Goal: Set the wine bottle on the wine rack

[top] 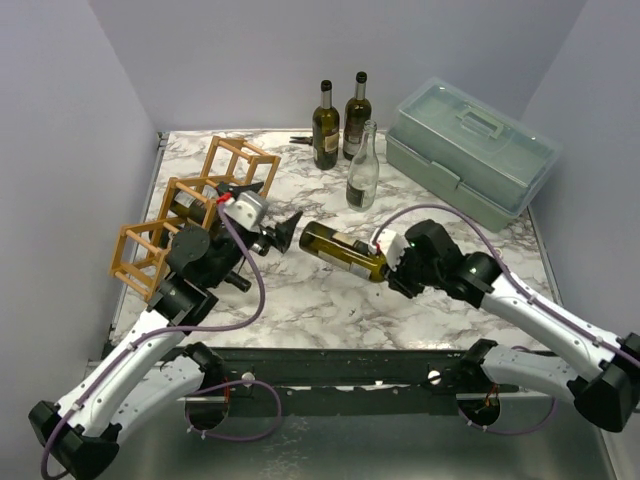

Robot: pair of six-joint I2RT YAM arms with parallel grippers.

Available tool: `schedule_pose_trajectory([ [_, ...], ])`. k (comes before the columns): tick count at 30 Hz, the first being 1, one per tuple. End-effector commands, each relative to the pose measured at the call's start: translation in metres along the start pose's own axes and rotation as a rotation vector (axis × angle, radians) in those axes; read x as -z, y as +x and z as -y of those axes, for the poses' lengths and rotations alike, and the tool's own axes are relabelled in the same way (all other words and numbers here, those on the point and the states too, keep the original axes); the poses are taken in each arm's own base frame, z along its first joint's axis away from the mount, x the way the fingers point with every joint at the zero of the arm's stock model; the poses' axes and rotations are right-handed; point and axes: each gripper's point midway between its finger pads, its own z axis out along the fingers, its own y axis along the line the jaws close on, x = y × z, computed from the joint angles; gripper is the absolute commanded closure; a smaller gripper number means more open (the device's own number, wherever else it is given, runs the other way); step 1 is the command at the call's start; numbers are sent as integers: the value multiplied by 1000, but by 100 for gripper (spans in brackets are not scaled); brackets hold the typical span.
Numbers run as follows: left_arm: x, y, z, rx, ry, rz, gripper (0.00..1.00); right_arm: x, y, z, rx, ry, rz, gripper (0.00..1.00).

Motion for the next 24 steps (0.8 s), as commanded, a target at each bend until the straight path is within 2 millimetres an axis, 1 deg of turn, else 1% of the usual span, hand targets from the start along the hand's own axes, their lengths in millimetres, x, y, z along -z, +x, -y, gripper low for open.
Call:
schedule_pose_trajectory([
  [1,9,-19,-45,169,-192,96,1,-3,-87,26,-175,59,220,100],
  [2,12,-20,-54,202,-240,101,1,-10,-91,28,-197,57,211,100],
  [4,19,-19,-69,207,-312,106,1,-19,-103,37,-241,77,212,99],
  [7,27,-19,-83,208,-389,112,1,-34,-117,47,-267,95,213,100],
  [10,34,-23,-87,204,-411,130,1,-47,-130,55,-267,103,204,100],
  [13,36,-24,-88,195,-418,133,2,-60,-141,63,-268,107,192,100],
  [17,37,-26,-89,190,-416,136,2,-69,-159,65,-259,83,220,100],
  [20,38,-27,-90,190,-420,140,2,-77,-168,65,-248,68,233,100],
  [21,38,-27,-90,190,-421,142,2,-52,-185,69,-238,83,300,100],
  [22,39,-27,-90,190,-422,142,2,-81,-173,66,-243,65,230,100],
  [24,40,-28,-91,189,-427,145,2,-88,-174,65,-239,57,220,100],
])
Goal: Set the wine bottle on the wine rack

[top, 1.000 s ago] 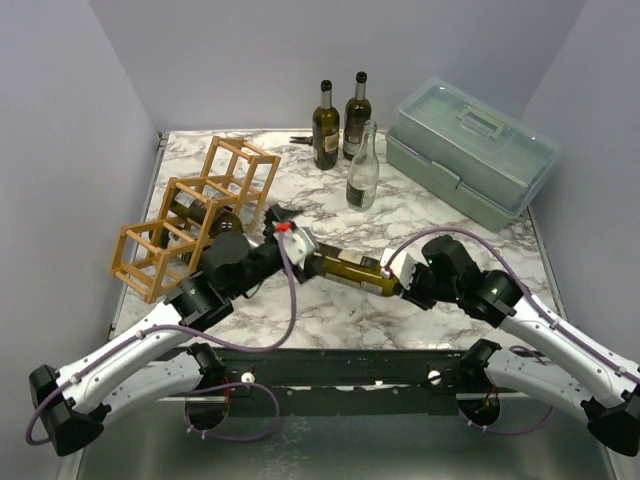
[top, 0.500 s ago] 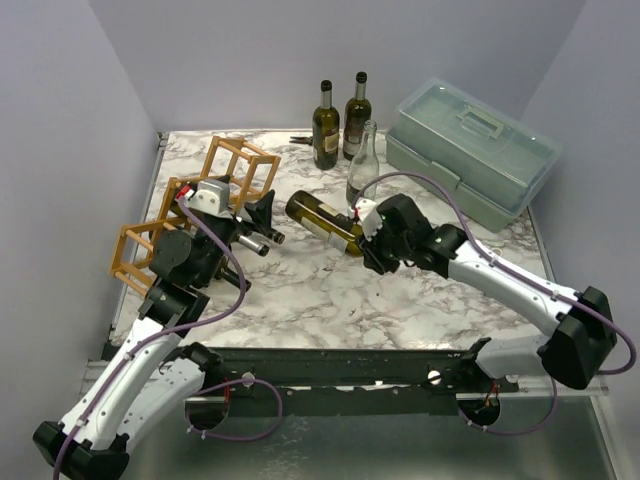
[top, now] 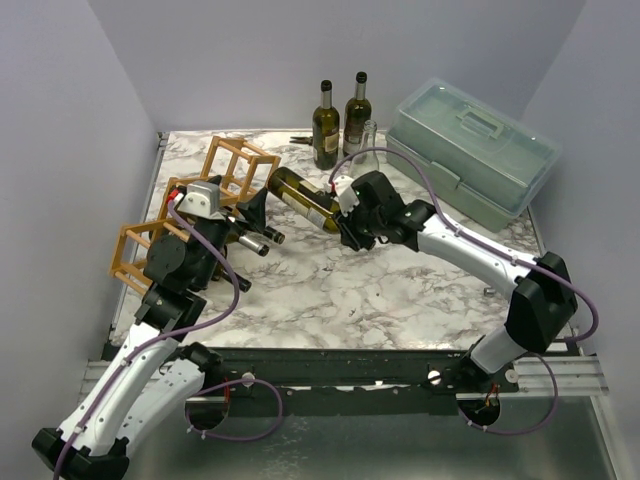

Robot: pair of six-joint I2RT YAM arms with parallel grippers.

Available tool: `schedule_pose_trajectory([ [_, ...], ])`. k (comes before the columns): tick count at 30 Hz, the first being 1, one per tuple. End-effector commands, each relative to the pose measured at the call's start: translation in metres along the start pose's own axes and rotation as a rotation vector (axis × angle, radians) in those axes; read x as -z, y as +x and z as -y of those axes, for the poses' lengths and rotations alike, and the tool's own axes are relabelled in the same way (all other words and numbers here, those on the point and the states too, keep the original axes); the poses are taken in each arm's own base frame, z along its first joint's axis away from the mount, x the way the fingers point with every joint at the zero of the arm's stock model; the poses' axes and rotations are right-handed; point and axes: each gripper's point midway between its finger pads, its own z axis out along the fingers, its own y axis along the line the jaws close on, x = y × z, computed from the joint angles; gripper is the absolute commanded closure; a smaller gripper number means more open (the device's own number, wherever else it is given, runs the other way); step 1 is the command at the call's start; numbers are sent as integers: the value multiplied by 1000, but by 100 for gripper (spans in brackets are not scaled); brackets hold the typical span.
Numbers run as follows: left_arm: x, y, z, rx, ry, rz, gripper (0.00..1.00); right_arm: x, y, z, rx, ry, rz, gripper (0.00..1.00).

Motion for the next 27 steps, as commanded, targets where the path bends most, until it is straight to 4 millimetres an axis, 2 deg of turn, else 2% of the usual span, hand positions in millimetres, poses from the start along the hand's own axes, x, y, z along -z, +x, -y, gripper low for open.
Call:
schedule_pose_trajectory([
  [1,3,-7,-7,13,-35,31,2,-3,-66,-1,18,-12,192,100],
  [15,6,-12,-10,19,-45,46,2,-33,-83,-15,53,-41,189,100],
  [27,8,-15,-11,27,-50,57,2,-56,-105,-15,71,-24,203,100],
])
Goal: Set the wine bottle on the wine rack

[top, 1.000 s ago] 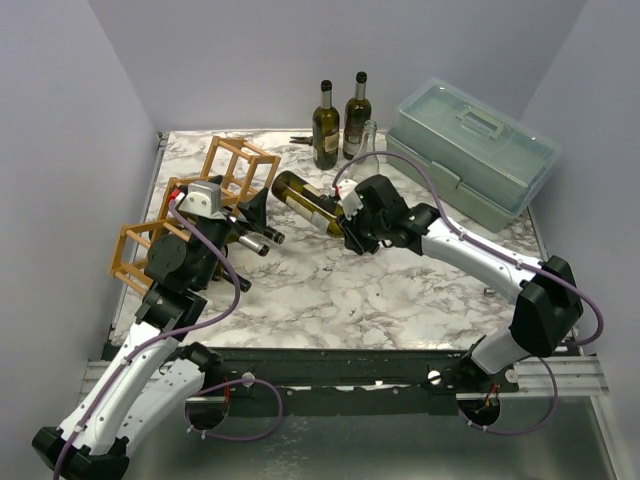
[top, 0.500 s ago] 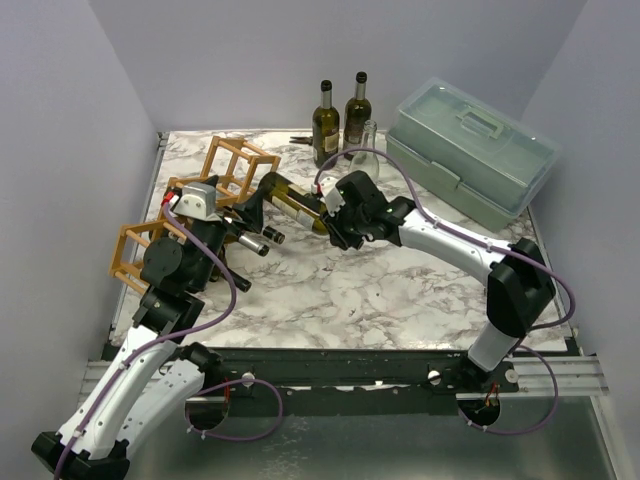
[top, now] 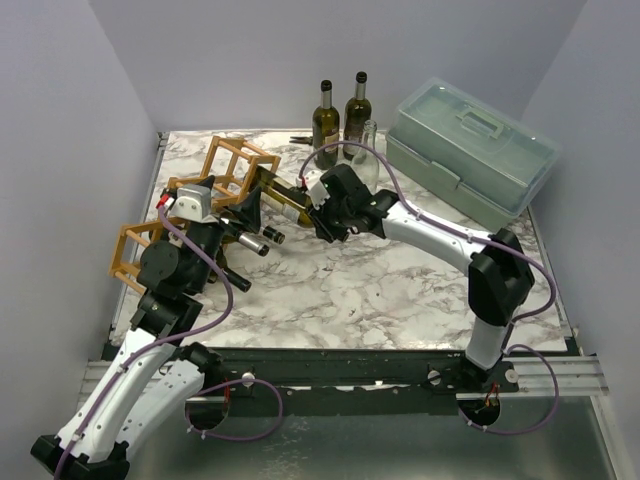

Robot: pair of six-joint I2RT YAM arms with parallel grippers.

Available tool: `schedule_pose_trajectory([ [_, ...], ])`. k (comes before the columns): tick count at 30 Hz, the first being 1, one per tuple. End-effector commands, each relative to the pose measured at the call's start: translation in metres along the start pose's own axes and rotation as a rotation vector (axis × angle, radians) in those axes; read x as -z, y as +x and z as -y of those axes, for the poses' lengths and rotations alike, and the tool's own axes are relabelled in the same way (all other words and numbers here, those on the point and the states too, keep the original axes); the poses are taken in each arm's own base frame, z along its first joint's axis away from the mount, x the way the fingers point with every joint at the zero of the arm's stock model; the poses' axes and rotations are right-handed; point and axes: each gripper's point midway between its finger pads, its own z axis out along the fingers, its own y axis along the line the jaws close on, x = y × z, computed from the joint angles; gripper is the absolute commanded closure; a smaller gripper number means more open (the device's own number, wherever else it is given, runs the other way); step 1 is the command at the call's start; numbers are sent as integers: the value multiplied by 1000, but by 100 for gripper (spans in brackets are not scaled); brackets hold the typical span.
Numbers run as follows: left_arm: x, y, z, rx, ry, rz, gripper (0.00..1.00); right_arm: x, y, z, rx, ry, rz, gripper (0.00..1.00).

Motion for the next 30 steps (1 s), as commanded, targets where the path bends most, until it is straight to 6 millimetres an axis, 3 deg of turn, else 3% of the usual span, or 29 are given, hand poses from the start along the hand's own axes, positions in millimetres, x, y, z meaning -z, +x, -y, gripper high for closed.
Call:
schedule_pose_trajectory([
  [1,1,-3,-5,18,-27,21,2,-2,-68,5,37,24,194,100],
  [16,9,-11,-20,15,-104,48,2,-39,-108,16,115,59,214,100],
  [30,12,-17,-22,26,-113,66,2,-69,-134,15,166,78,218,100],
])
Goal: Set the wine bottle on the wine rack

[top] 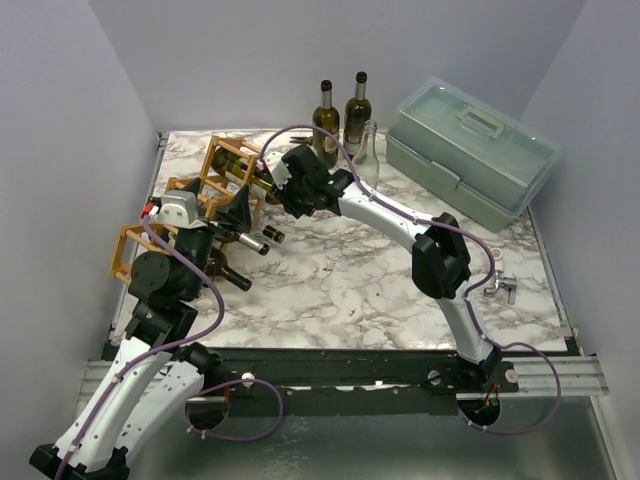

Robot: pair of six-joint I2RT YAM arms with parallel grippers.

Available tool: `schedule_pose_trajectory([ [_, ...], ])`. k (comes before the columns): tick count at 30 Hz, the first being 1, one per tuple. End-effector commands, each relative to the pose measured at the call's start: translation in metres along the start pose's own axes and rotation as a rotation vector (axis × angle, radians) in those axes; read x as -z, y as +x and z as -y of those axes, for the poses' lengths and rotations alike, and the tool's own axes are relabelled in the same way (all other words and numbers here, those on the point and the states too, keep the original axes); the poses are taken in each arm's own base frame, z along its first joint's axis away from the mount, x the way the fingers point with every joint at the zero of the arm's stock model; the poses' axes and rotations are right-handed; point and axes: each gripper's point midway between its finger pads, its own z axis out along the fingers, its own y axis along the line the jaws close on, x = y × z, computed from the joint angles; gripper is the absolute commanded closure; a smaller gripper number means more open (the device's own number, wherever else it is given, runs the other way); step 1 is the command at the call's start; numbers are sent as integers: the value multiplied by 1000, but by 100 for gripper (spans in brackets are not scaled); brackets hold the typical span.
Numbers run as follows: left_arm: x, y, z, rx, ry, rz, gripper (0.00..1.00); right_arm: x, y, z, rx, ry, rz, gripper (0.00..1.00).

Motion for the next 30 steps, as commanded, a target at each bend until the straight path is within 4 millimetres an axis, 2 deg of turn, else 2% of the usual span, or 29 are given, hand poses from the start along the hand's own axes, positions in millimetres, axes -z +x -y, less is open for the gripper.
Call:
schedule_pose_trajectory([
  [1,2,-4,-6,14,-30,22,2,8,-54,7,45,48,155,100],
  [11,1,-4,-6,19,-31,23,2,-7,-66,9,57,92,194,100],
  [14,1,-4,-6,21,-28,22,2,-9,-68,8,53,94,203,95],
  [16,1,-3,-6,21,-29,20,2,-10,-68,7,47,98,210,87],
  [21,1,-2,-5,24,-27,17,2,-7,-66,6,48,118,205,52],
  [24,0,-1,-6,23,-30,14,2,4,-64,7,37,137,204,34],
  [27,0,-1,-4,27,-23,14,2,19,-63,10,27,157,207,23],
  [30,0,0,-4,26,-23,11,2,37,-65,10,6,154,214,20],
])
